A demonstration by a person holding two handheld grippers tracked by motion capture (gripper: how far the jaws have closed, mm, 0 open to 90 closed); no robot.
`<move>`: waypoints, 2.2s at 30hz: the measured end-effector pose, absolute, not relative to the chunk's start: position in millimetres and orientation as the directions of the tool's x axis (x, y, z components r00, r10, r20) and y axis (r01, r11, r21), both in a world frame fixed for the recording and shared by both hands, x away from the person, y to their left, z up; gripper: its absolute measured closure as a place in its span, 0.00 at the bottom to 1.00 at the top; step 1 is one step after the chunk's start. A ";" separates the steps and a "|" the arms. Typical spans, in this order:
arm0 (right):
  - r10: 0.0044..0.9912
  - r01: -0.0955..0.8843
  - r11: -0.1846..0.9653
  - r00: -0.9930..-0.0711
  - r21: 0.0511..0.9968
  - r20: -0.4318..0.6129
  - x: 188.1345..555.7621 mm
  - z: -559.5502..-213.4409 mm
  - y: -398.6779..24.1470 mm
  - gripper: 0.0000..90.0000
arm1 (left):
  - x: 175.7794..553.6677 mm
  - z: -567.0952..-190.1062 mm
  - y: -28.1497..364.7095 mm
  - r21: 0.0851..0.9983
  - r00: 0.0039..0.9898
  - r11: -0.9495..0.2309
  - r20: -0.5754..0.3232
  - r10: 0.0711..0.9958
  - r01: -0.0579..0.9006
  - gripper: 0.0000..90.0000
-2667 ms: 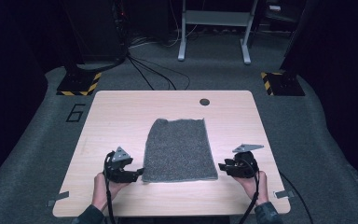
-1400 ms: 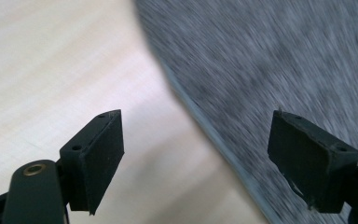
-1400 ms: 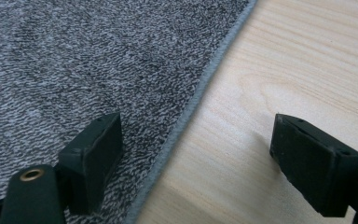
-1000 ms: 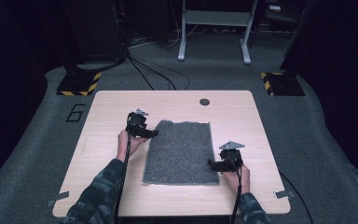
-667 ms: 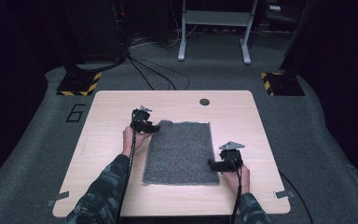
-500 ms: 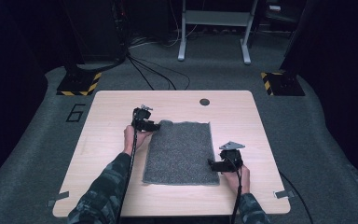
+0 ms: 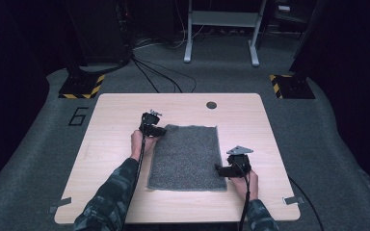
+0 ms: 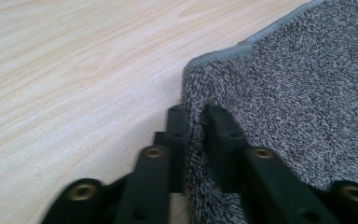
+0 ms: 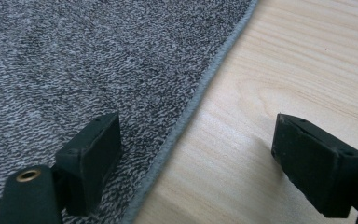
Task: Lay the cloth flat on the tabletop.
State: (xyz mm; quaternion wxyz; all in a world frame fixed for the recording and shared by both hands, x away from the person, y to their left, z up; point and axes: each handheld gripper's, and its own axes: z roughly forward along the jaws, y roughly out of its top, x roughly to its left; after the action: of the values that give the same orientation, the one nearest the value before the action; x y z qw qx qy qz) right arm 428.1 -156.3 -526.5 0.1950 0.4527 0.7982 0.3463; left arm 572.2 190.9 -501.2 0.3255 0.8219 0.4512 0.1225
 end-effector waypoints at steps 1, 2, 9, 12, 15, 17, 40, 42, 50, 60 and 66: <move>0.859 0.588 0.348 -0.511 0.730 0.003 428.1 -526.5 -156.1 0.17 | 571.6 -502.0 190.4 0.644 0.563 -0.381 -0.095 0.821 0.664 0.94; 0.859 0.588 0.348 -0.512 0.730 0.003 428.1 -526.5 -156.2 0.17 | 570.7 -502.6 189.8 0.650 0.561 -0.382 -0.084 0.824 0.657 0.96; 0.859 0.587 0.347 -0.512 0.732 0.004 427.9 -526.6 -156.3 0.17 | 555.0 -480.8 180.9 0.711 0.571 -0.403 0.002 0.821 0.576 0.97; 0.859 0.587 0.346 -0.512 0.732 0.004 427.9 -526.7 -156.3 0.17 | 545.9 -473.5 167.1 0.717 0.634 -0.443 0.001 0.773 0.539 0.93; 0.859 0.588 0.346 -0.512 0.731 0.004 427.8 -526.6 -156.3 0.17 | 542.1 -471.9 161.2 0.712 0.671 -0.451 -0.038 0.741 0.538 0.74; 0.859 0.588 0.346 -0.512 0.731 0.005 427.8 -526.6 -156.3 0.17 | 542.9 -473.1 163.8 0.719 0.657 -0.427 -0.055 0.752 0.549 0.70; 0.857 0.584 0.351 -0.516 0.732 0.001 427.9 -526.8 -156.8 0.17 | 567.3 -506.9 205.5 0.656 0.486 -0.314 -0.094 0.869 0.687 0.66; 0.855 0.582 0.354 -0.519 0.732 -0.001 428.0 -526.8 -157.1 0.17 | 567.0 -509.0 201.9 0.658 0.486 -0.312 -0.095 0.869 0.685 0.65; 0.856 0.584 0.352 -0.517 0.732 0.001 427.7 -526.8 -157.1 0.17 | 564.0 -508.9 189.4 0.658 0.535 -0.397 -0.011 0.845 0.640 0.84; 0.856 0.584 0.351 -0.516 0.731 0.001 427.3 -526.7 -157.0 0.18 | 550.6 -491.0 186.6 0.721 0.514 -0.424 0.110 0.851 0.548 0.99; 0.858 0.587 0.346 -0.513 0.732 0.005 427.0 -526.8 -156.7 0.18 | 525.3 -473.8 149.1 0.743 0.594 -0.566 0.287 0.752 0.358 0.99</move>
State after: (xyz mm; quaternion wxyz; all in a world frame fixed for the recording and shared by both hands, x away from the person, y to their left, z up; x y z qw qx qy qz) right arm 427.0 -156.7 -526.8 0.1948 0.4534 0.7969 0.3484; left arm 525.3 149.1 -473.8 0.3251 0.8314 0.3338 0.3029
